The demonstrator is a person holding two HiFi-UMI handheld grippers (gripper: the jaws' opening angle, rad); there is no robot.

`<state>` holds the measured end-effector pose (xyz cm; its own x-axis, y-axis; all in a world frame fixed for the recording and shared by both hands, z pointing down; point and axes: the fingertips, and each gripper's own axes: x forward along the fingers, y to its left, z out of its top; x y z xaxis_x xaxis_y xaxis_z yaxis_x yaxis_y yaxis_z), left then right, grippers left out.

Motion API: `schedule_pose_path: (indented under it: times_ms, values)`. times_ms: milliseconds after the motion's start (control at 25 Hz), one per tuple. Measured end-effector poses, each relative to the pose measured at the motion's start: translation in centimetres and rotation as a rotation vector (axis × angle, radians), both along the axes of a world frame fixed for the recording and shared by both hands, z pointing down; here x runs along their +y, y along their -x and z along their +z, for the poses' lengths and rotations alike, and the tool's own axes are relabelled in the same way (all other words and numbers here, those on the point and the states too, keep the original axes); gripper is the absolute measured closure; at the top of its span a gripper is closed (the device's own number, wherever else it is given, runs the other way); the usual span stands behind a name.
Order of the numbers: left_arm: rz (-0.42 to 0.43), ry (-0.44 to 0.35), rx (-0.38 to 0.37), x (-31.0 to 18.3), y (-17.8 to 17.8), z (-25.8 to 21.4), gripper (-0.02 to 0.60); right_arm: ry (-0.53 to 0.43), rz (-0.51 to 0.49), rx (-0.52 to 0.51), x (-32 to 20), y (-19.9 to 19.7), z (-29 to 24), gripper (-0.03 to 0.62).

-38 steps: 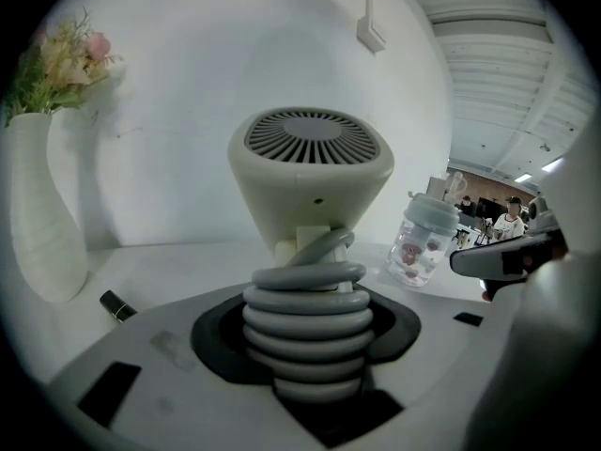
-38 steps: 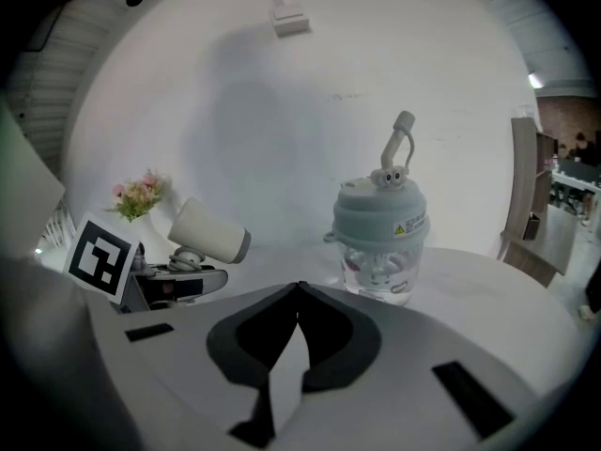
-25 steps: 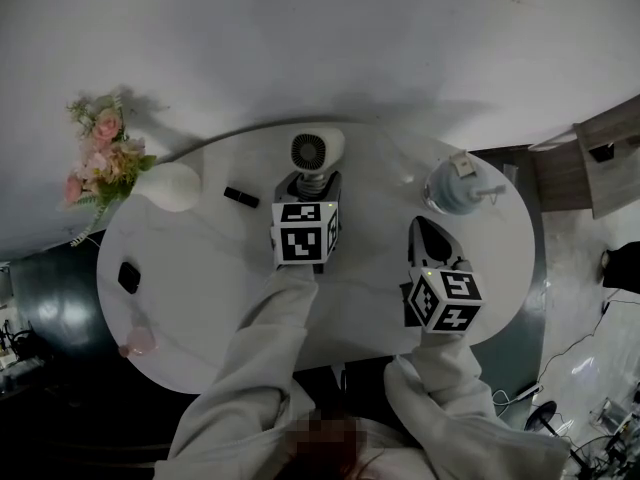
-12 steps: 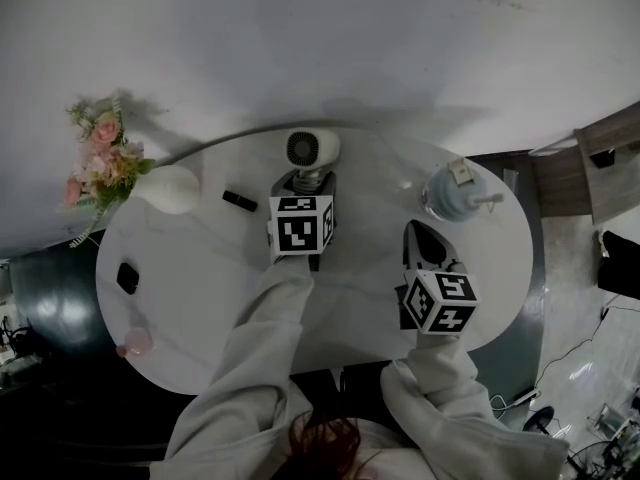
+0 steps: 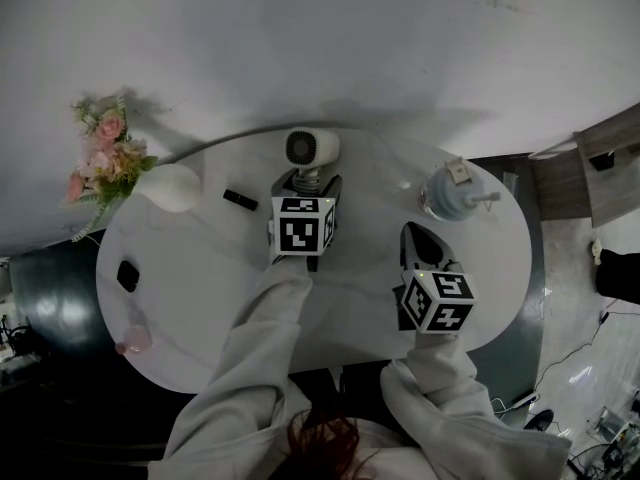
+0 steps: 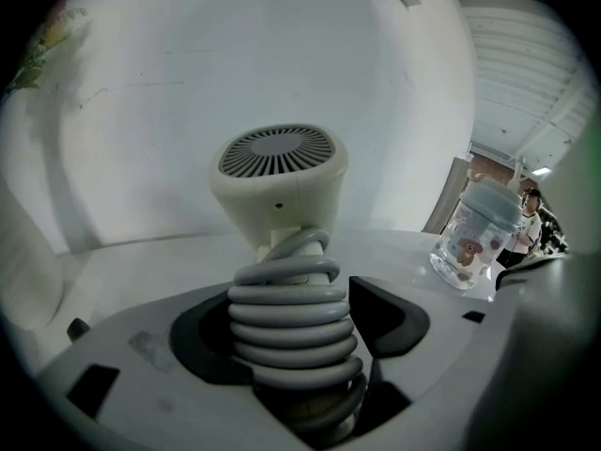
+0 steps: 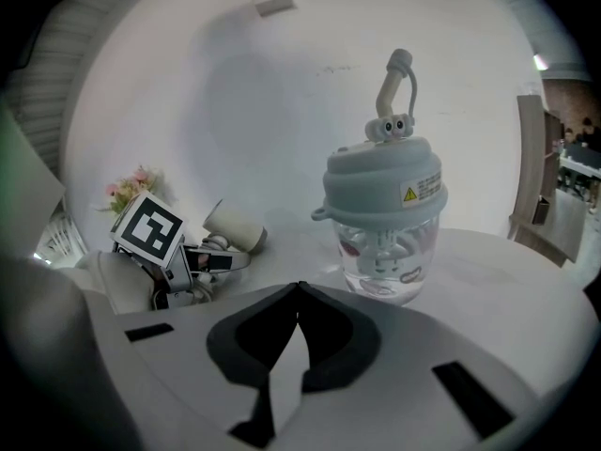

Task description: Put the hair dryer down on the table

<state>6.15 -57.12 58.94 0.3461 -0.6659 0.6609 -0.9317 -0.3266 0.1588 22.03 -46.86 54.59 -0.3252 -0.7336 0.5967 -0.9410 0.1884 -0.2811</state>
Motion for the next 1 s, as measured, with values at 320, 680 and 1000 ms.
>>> schedule_pose_path:
  times_ms: [320, 680, 1000]
  values:
    - [0.041, -0.035, -0.021, 0.3, -1.0, -0.6, 0.287, 0.012, -0.009, -0.007, 0.4, 0.4, 0.2, 0.543]
    - [0.053, -0.049, -0.013, 0.6, -1.4, -1.0, 0.279, 0.011, -0.005, -0.007, 0.5, 0.1, 0.2, 0.543]
    - [0.062, -0.095, 0.001, 2.4, -0.9, -2.3, 0.261, -0.016, -0.013, -0.006, 0.4, 0.0, -0.3, 0.543]
